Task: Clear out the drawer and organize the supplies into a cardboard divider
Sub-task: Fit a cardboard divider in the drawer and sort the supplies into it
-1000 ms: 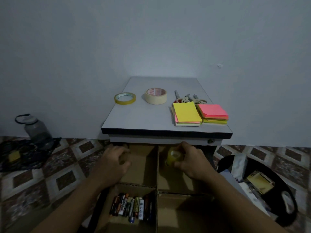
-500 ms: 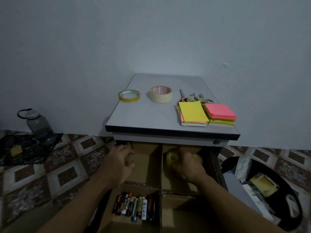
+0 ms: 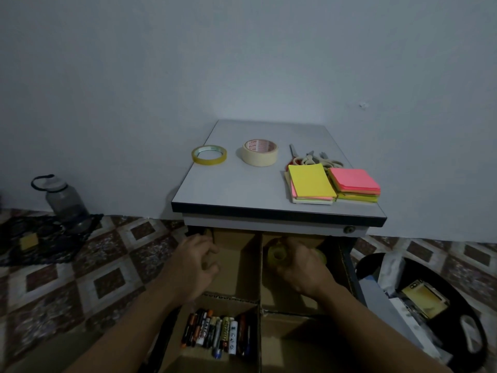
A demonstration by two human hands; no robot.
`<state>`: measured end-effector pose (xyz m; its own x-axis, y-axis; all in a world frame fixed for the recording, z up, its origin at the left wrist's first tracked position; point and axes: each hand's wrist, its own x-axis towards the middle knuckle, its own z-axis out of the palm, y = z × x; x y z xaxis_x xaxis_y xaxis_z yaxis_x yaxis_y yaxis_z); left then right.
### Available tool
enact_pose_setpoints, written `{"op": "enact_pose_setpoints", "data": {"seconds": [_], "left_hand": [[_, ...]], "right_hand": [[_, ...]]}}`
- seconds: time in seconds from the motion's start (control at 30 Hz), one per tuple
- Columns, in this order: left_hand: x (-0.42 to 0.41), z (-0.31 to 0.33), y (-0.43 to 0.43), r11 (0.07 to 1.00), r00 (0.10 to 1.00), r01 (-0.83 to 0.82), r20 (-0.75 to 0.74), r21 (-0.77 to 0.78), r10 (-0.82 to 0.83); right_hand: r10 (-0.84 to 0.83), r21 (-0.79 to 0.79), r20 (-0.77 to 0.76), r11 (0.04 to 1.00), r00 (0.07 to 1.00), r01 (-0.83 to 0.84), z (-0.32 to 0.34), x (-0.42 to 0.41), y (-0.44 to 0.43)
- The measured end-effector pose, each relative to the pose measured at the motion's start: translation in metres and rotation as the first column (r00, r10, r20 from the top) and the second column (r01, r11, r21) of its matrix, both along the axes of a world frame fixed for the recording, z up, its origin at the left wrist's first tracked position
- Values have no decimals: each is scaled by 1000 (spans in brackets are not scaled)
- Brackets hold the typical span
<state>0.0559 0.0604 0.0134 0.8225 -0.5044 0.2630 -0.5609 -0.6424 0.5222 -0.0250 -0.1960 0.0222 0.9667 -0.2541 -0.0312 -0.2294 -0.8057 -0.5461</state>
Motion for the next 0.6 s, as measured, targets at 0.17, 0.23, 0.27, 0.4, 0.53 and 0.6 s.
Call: {"op": "enact_pose_setpoints", "data": {"seconds": [0.17,0.23,0.27,0.4,0.53,0.6], "left_hand": [[-6,21,0,1000,995,-7,-103,10,8],[-11,37,0,999,991,5,-133,42,1],[-14,46,-1,998,990,14,-137,56,-7],[-20,90,-2,998,979,57,-194,-11,-58],[-3,133,-7,986,995,-8,-99,-165,-8],[18,148,-10,977,997,-71,-47,-202,63]], "right_hand": [[68,-93,48,994,997,-64,18,-16,2],[114,-130,50,986,992,-106,31,-23,5],[140,-143,56,981,989,-130,40,-26,7],[230,-134,126,968,965,-214,84,-27,14],[239,-116,251,969,938,-216,133,-7,12],[218,-158,329,972,919,-174,153,13,7]]}}
